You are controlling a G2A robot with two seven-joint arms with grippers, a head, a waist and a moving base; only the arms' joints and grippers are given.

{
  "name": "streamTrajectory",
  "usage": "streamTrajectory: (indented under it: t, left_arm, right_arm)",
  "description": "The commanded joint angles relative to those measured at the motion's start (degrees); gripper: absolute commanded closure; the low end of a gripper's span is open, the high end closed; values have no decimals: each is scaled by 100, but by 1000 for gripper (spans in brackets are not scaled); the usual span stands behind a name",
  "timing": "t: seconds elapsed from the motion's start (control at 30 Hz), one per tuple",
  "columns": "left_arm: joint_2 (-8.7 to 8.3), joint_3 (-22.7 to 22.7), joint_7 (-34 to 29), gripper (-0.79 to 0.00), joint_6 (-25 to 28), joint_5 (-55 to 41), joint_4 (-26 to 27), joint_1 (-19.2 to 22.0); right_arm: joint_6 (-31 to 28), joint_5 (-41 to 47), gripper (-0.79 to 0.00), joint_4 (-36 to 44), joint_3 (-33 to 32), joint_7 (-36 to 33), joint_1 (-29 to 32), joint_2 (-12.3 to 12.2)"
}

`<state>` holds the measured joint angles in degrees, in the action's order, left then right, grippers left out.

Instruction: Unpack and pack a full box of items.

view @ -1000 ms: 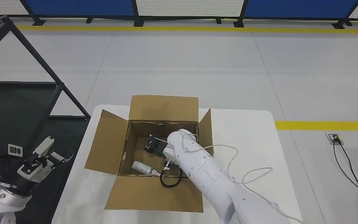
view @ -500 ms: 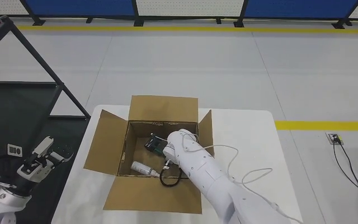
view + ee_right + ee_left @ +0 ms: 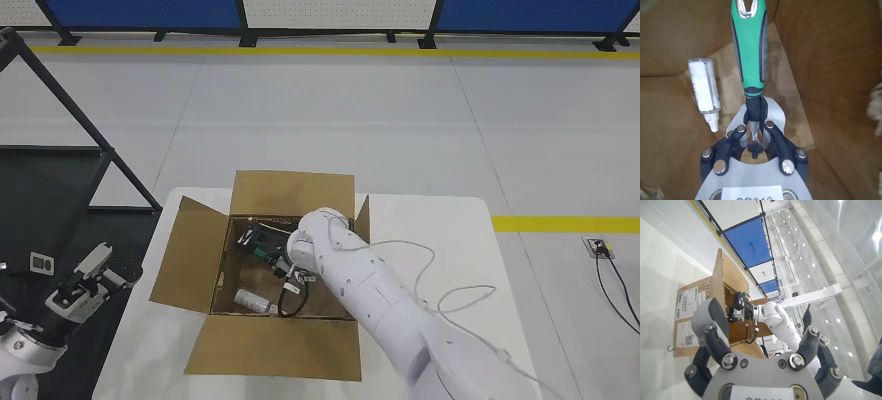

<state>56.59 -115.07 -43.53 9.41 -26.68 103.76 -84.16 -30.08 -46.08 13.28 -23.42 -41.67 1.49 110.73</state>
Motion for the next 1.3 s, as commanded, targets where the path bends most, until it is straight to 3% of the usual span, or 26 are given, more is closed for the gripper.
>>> streamTrajectory:
  t: [0.0,0.17,0.33,0.43,0.53,0.7,0.83,1.17,1.27]
  left_arm:
    - [-4,32,-19,-785,10,29,20,22]
    - [-11,88,-45,-785,5,47,37,46]
    - [-16,153,-55,-785,1,82,38,56]
    - [-19,182,-52,-785,-3,98,36,67]
    - [-22,205,-56,-785,-5,111,26,79]
    - [-30,258,-54,-785,-45,161,-5,104]
    - [-35,307,-43,-785,-58,216,-27,124]
    - [-58,557,-140,-785,-181,419,-83,271]
    - [-66,661,-206,-785,-205,482,-60,345]
  right_arm:
    - [-44,-26,0,117,-33,50,-56,-45]
    - [178,-187,0,788,-139,189,-101,-221]
    - [782,-450,0,2232,-438,-147,88,-612]
    - [1218,-780,0,3689,-848,-696,493,-1023]
    - [1521,-1409,0,5679,-1483,-1424,1317,-1519]
    - [1306,-2364,0,8543,-2553,-2095,2971,-2094]
    - [1438,-2952,0,9607,-2978,-2054,3650,-2246]
    - [2616,-3957,0,12006,-4215,-2046,5301,-2439]
    - [2823,-3973,0,12137,-4686,-2012,5746,-2478]
